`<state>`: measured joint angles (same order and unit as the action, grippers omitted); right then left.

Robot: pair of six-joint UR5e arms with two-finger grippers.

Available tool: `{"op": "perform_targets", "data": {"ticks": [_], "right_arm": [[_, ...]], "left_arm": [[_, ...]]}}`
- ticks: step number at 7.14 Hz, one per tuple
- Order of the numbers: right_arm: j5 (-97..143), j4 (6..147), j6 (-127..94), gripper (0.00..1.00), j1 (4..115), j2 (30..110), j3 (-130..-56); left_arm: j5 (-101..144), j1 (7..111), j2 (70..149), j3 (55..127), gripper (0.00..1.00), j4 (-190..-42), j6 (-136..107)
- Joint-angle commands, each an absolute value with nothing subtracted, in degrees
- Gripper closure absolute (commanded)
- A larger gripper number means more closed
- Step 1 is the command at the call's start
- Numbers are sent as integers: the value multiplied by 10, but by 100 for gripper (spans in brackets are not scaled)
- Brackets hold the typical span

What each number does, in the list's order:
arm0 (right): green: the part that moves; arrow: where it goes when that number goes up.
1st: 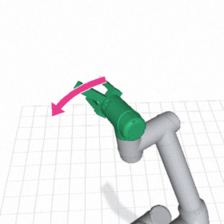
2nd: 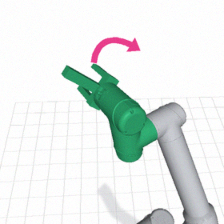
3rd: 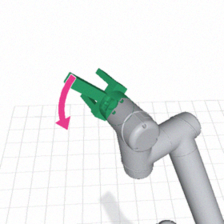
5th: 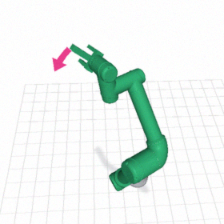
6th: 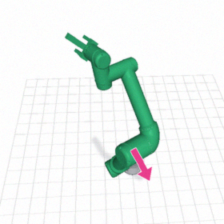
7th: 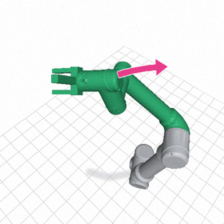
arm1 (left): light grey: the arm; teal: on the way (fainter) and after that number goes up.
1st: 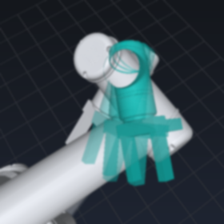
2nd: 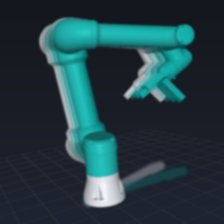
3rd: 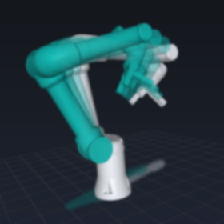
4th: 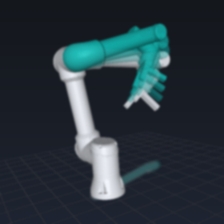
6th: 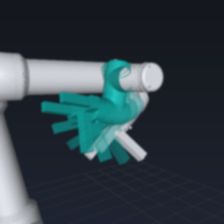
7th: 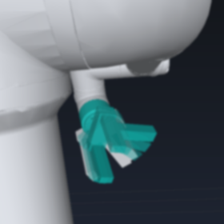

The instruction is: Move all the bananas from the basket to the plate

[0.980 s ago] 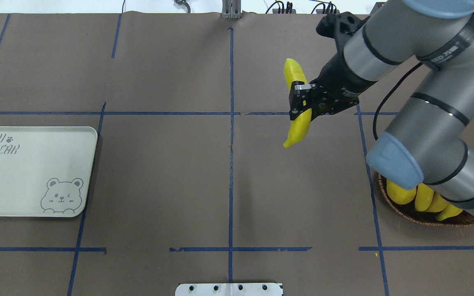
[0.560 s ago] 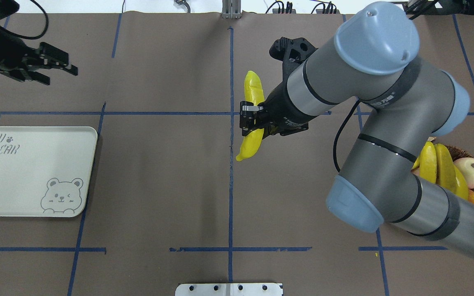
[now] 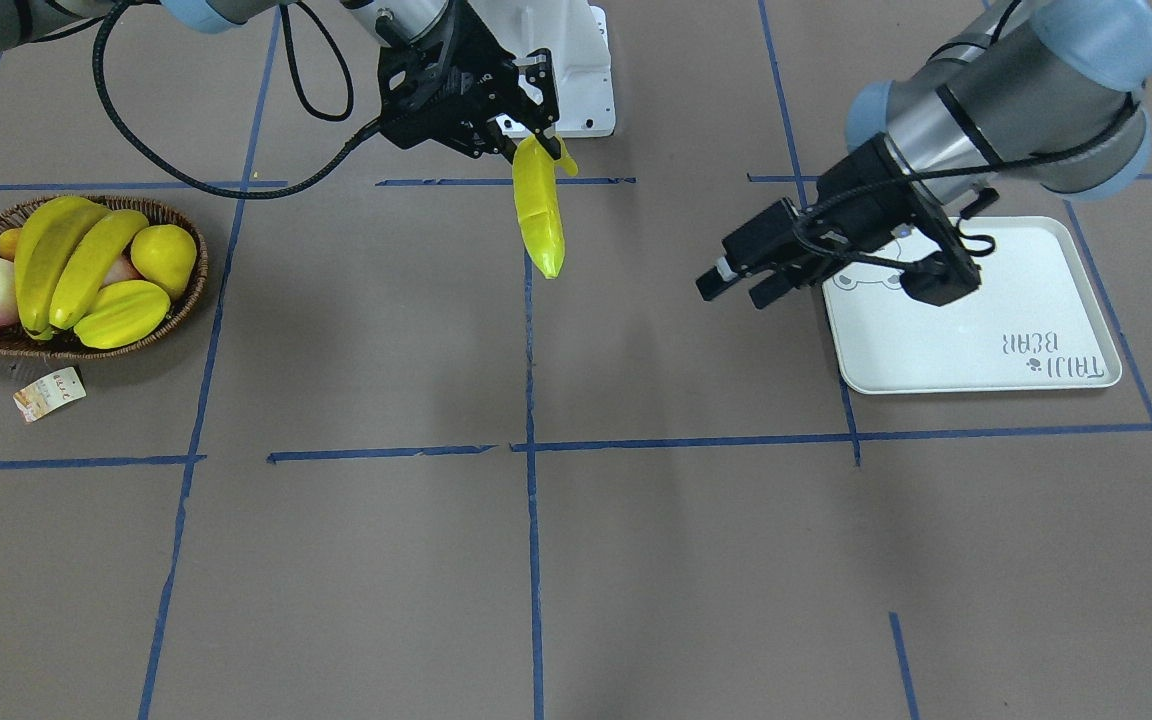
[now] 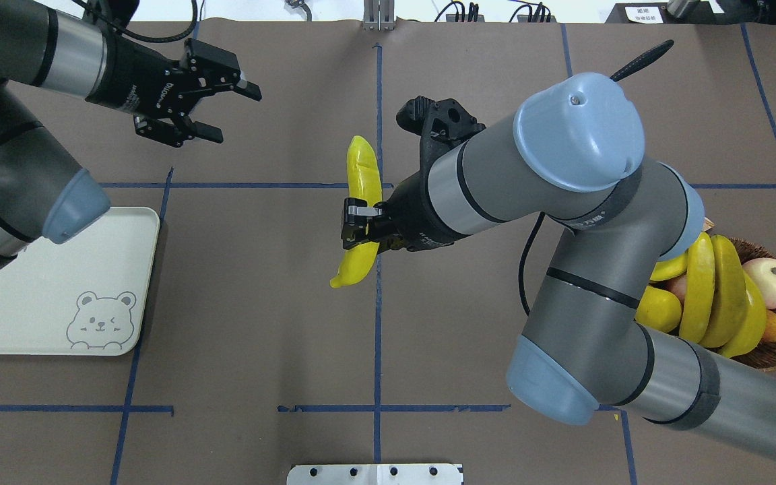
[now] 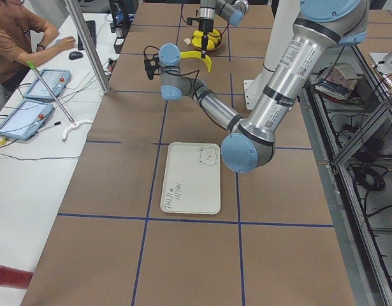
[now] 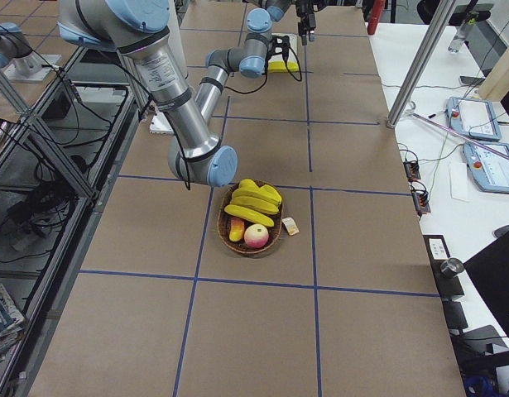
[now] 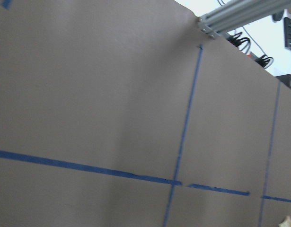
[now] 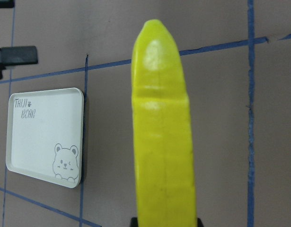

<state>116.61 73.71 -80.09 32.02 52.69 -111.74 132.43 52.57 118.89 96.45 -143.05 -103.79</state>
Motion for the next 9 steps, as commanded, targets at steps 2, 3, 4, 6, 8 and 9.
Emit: {"op": "perform_targets", "data": {"ticks": [2,3,4,6,8,9], "right_arm": [[1166,705,-802,99,316,519,-1117],[1167,705,-801,99,316,515,-1117],[1167,705,-801,99,313,516,-1117],[1168,705,-800,99,309,516,-1118],[1175,704,-796,96,308,519,-1123],[1180,702,-799,43,308,519,-1122]], "left_arm": [[1236,420,1214,1021,3,-1454,-1121],[1217,401,1217,1021,4,-1453,-1121],[1217,399,1217,1021,4,-1454,-1121],[1217,396,1216,1021,54,-1454,-1120],[1222,400,1204,1021,100,-1455,-1113],[1223,403,1201,1021,100,-1455,-1114]]}}
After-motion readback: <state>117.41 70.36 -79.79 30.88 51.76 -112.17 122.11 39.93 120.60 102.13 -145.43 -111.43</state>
